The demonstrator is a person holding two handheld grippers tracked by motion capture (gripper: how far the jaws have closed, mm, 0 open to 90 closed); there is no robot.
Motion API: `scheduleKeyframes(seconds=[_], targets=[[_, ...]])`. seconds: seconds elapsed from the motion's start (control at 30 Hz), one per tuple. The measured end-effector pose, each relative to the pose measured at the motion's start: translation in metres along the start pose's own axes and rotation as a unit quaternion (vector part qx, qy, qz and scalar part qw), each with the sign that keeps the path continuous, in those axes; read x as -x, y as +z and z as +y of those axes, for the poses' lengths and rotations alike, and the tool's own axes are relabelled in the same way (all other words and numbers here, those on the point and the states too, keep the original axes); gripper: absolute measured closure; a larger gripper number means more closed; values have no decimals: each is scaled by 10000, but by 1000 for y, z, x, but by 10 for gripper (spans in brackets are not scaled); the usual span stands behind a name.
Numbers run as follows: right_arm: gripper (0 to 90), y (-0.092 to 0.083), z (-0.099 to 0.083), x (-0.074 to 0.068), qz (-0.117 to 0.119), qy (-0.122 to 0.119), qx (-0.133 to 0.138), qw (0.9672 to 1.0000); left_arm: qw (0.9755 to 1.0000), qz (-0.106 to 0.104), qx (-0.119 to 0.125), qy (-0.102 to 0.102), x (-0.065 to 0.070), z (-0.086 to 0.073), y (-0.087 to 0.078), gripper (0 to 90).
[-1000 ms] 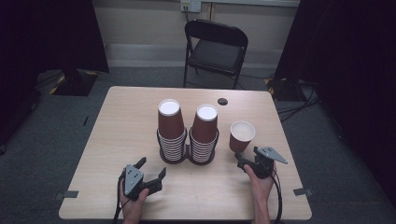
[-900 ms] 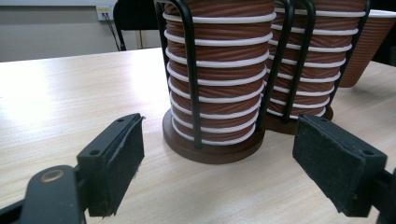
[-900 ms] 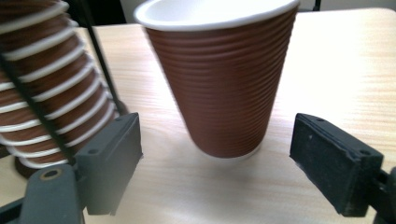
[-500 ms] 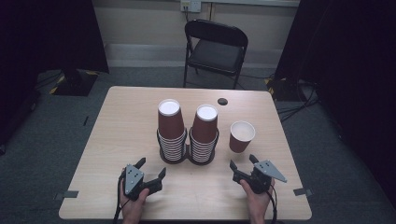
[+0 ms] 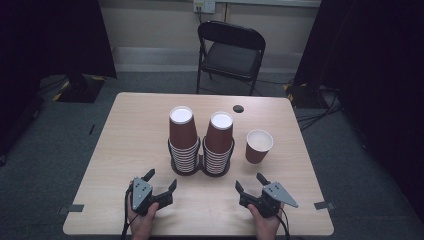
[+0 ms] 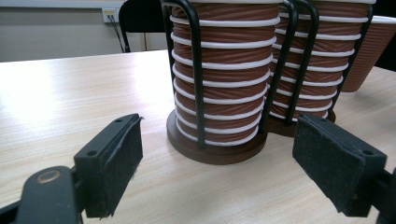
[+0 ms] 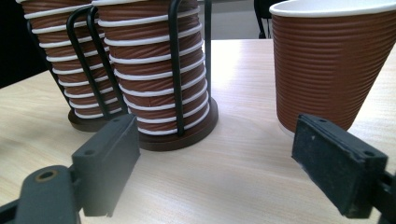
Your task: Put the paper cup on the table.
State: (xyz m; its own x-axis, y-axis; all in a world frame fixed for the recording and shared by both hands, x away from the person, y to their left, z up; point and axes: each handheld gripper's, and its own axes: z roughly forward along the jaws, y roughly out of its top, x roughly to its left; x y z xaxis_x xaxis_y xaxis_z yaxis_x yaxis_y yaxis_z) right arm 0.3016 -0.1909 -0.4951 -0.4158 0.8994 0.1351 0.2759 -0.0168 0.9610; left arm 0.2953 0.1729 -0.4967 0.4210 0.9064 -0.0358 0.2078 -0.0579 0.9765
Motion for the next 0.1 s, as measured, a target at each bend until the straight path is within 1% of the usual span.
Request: scheduleKeyframes(seconds=[0.1], targets=[[139,0,0,1,-2,-8,25,10000,10000,-15,-12,38,0,0,0,159]])
